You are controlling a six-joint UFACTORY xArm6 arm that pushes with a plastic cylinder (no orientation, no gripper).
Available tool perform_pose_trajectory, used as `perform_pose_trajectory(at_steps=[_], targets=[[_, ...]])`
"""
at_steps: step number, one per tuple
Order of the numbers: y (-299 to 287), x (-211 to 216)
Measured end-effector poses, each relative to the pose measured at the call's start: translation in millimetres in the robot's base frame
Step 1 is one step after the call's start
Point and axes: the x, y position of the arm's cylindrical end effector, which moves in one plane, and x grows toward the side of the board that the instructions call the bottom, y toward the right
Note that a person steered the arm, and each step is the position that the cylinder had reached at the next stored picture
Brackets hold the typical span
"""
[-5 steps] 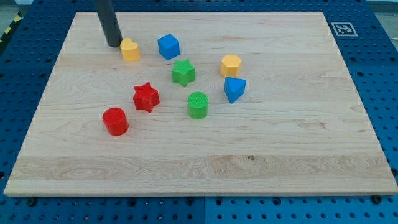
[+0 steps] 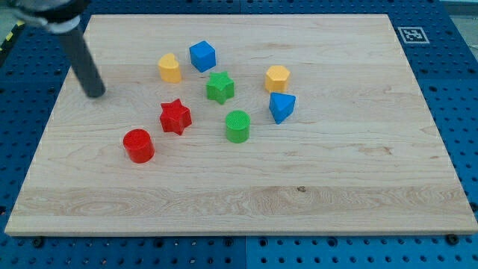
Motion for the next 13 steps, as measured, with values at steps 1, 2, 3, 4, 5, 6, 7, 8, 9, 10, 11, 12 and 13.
perform_pose_trajectory(at_steps=[1,2,3,4,5,6,7,8,9,10,11,12,13], targets=[[0,84],[24,159],[76,169],[99,153],[99,129],[100,102],[100,79],[100,64],[100,46],[95,68],[80,75],[80,69],[79,52]])
